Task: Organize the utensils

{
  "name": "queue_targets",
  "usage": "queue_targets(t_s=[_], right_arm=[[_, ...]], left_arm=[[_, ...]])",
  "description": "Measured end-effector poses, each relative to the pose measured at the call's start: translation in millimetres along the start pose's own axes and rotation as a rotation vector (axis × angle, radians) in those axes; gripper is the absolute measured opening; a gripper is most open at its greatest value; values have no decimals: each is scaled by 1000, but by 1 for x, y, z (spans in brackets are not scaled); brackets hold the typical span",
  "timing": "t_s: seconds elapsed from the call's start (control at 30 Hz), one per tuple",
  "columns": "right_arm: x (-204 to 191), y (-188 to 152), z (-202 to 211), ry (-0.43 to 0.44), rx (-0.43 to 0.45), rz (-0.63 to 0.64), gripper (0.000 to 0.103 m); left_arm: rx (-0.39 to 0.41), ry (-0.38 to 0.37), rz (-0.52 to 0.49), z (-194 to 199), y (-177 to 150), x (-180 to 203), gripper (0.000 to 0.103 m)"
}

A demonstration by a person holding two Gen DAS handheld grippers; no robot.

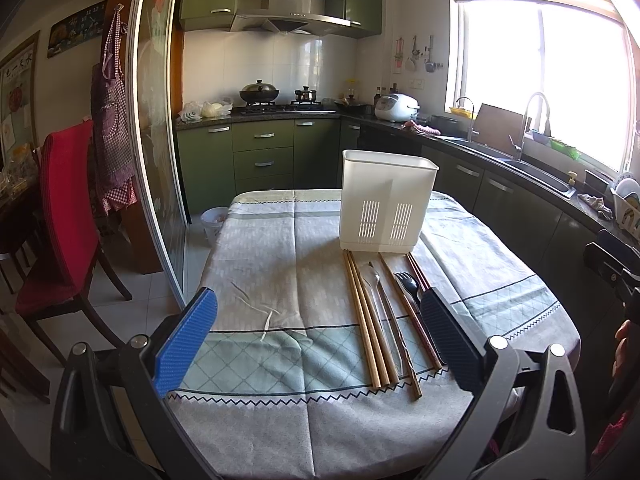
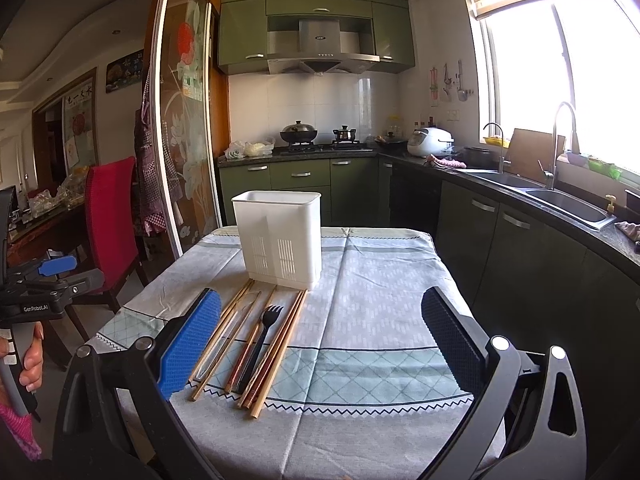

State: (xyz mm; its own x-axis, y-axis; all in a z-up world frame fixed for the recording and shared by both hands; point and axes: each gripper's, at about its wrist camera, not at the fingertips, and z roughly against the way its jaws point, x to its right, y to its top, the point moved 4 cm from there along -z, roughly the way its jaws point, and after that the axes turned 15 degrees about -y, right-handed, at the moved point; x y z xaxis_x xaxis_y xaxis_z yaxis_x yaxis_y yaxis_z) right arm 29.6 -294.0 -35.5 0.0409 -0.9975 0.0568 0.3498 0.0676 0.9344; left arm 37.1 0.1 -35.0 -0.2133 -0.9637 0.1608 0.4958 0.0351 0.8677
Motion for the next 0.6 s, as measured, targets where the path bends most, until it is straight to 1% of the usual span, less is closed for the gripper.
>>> queue_targets(t_s=[0.6], right_arm=[[-2,0,-1,-3,-5,7,99]], left_arm=[[-7,1,3,-1,-4,-3,97]])
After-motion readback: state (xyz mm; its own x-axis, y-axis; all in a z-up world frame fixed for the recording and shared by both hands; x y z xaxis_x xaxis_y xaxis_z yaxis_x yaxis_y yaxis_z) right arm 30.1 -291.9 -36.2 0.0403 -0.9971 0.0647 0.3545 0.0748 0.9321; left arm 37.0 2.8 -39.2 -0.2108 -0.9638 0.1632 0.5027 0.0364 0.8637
